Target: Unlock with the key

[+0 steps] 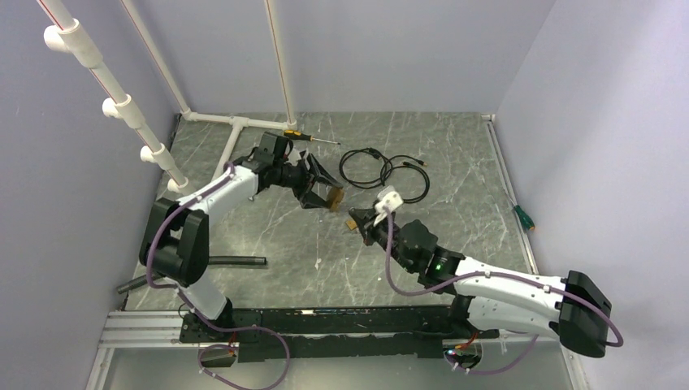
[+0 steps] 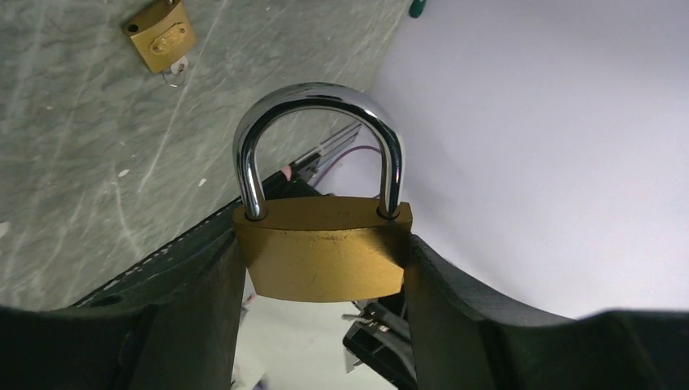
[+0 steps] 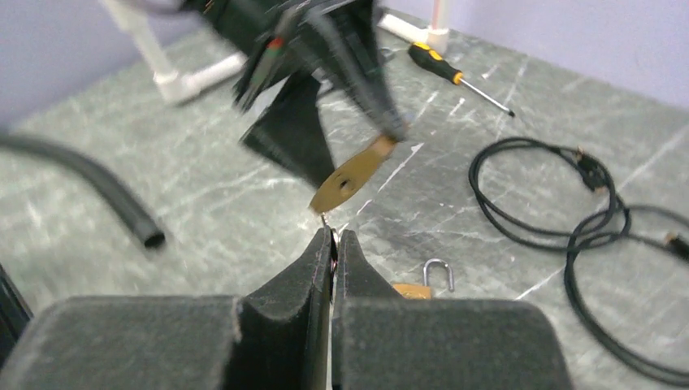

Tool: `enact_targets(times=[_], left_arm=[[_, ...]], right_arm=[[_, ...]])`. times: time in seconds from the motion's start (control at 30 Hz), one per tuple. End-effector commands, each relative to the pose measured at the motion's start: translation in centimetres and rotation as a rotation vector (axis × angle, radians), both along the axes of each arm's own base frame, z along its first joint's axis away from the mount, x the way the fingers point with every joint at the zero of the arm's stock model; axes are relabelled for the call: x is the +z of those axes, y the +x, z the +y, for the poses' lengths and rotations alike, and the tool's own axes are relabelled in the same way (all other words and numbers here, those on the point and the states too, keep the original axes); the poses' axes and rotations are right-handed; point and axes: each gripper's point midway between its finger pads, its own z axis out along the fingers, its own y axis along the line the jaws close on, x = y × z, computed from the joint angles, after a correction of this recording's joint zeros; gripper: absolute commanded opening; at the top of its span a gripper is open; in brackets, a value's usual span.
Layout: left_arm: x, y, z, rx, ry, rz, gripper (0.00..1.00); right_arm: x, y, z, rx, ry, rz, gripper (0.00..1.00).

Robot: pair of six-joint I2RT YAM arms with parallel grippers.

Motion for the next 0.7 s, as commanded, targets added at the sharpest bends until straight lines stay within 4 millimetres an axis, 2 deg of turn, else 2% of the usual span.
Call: enact_targets(times=[0.0,0.1,0.2,0.43,0.57,0.67], left_arm=[[1.7,-2.0,0.6,-0.170,0.032,-0.010,0.00],[1.2,-2.6,1.5,-0.186,0.094,0.028,0.00],[1.2,-3.1,2.1,-0.191,0.103,0.040,0.00],[0.9,-4.3,3.7,-0.196,0.180,0.077,0.00],[0.2,-4.8,4.6,-0.189,0.251,0.127,0.00],[-0.3,-5.0,5.0,-0.180,0.280,0.152,0.00]], right_arm=[[0.7,-2.9,1.9,0.221,-0.287,-0.344,0.00],[-0.3,-4.6,2.7,0.313,-0.432,-0.557,0.00],[0.0,-5.7,3.3,0.332,-0.466,-0.731,0.00],[-0.3,-5.4,5.2,0.318,-0.613,-0.891,0.00],[0.3,-5.5,5.9,0.250,-0.726,-1.078,0.00],[0.3,-6.8,6.8,0.311,-0.737,-1.202,0.00]])
